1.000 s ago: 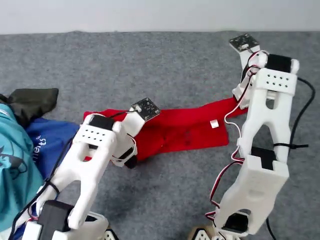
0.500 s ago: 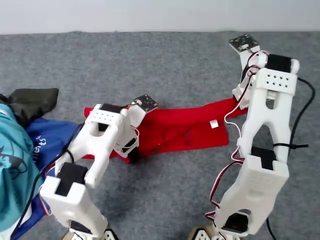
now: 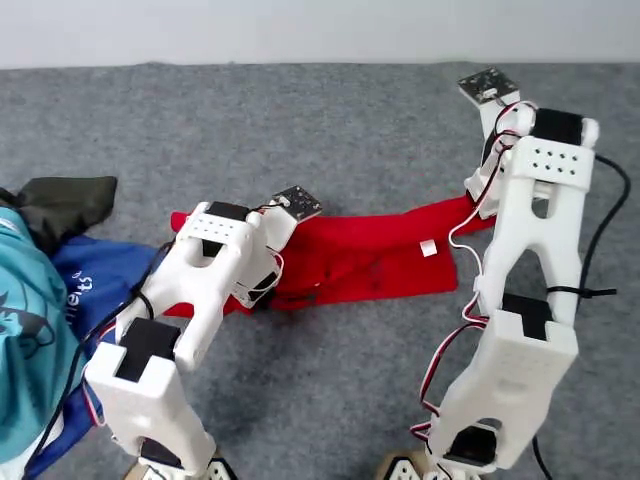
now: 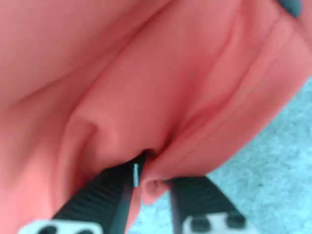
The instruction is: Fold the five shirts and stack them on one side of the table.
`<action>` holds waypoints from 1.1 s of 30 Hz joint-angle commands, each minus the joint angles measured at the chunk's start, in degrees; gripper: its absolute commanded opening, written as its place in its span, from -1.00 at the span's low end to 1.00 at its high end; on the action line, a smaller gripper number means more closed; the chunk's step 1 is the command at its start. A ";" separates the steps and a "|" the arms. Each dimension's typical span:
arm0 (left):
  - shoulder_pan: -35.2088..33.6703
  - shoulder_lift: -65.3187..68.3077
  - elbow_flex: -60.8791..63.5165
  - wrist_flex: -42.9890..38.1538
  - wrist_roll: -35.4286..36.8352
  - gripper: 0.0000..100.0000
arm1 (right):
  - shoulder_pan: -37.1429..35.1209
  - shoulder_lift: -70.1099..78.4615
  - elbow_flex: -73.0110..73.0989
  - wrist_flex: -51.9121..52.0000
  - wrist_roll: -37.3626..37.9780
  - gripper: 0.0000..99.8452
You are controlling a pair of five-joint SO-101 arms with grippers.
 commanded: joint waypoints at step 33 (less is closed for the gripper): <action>-22.24 -52.40 -2.42 29.10 -5.10 -0.97 | 1.54 -39.43 37.98 8.75 0.62 -0.98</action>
